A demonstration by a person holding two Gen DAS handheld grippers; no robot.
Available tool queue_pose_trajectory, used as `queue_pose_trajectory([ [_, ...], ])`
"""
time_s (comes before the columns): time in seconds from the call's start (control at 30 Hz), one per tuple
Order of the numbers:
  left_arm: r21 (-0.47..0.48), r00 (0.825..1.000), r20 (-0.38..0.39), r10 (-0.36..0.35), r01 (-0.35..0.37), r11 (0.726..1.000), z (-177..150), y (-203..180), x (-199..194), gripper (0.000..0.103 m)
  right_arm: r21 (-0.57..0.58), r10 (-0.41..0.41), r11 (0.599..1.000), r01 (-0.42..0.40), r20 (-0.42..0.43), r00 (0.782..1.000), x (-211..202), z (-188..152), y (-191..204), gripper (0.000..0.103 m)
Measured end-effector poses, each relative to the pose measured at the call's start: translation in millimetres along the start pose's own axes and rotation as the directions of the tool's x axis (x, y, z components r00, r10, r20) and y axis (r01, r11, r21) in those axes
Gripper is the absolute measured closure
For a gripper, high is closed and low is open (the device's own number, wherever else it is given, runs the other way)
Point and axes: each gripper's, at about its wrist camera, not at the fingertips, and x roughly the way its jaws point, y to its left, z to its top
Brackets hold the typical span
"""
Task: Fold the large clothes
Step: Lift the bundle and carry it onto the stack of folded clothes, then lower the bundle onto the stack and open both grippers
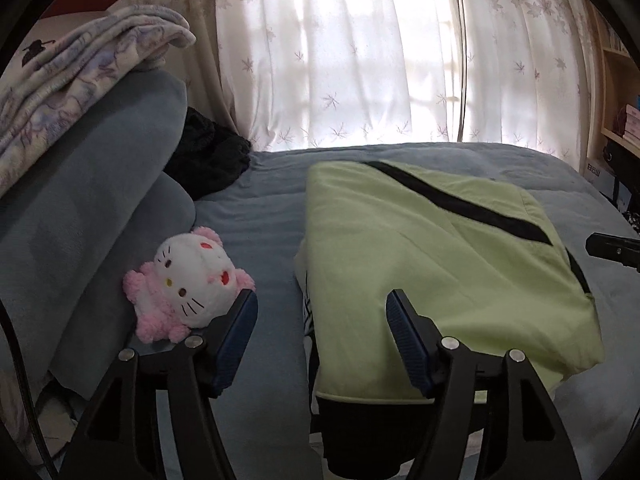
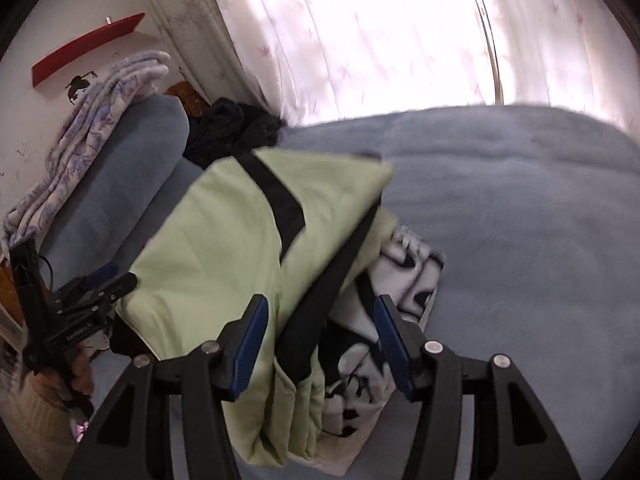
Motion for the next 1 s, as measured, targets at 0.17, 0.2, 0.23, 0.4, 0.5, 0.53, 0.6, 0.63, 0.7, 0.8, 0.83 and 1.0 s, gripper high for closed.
queue_pose_trajectory([
  [0.17,-0.015,0.999,0.034,0.017,-0.016,1.000,23,-11,5,0.071,0.069,0.011,0.998,-0.015,0.051,0.999,12,37,9,0.048],
  [0.2,-0.020,1.000,0.019,0.023,-0.023,1.000,26,-15,16,0.075,0.099,0.027,0.995,-0.031,0.046,0.999,20,42,9,0.048],
  [0.23,-0.030,1.000,0.002,0.024,-0.024,0.999,28,-18,27,0.083,0.125,0.034,0.991,-0.039,0.046,0.998,28,46,9,0.048],
  [0.4,-0.027,0.996,-0.061,0.072,-0.074,0.997,27,-36,76,0.087,0.165,-0.019,0.986,0.014,0.026,0.999,82,59,19,0.048],
  [0.5,-0.003,0.985,-0.111,0.129,-0.131,0.991,17,-34,104,0.086,0.116,-0.142,0.983,0.143,-0.015,0.990,113,56,14,0.048],
  [0.53,-0.014,0.985,-0.118,0.125,-0.128,0.992,15,-32,110,0.085,0.106,-0.168,0.980,0.170,-0.030,0.985,122,53,9,0.048],
  [0.6,-0.042,0.985,-0.125,0.114,-0.121,0.992,10,-28,121,0.085,0.121,-0.178,0.976,0.183,-0.047,0.983,131,49,-2,0.048],
  [0.63,-0.044,0.986,-0.125,0.113,-0.119,0.992,8,-28,124,0.085,0.134,-0.174,0.975,0.179,-0.052,0.983,135,47,-6,0.048],
  [0.7,-0.038,0.985,-0.123,0.119,-0.124,0.992,3,-31,130,0.085,0.132,-0.170,0.975,0.177,-0.063,0.983,142,45,-9,0.048],
  [0.8,-0.033,0.984,-0.115,0.133,-0.138,0.990,-2,-35,139,0.085,0.104,-0.193,0.974,0.199,-0.068,0.979,151,40,-9,0.047],
  [0.83,-0.039,0.985,-0.114,0.132,-0.137,0.990,-4,-35,141,0.085,0.103,-0.194,0.974,0.201,-0.067,0.979,151,39,-9,0.046],
  [1.0,-0.040,0.984,-0.120,0.134,-0.140,0.989,-3,-35,143,0.085,0.114,-0.188,0.974,0.195,-0.076,0.979,157,34,-14,0.046],
])
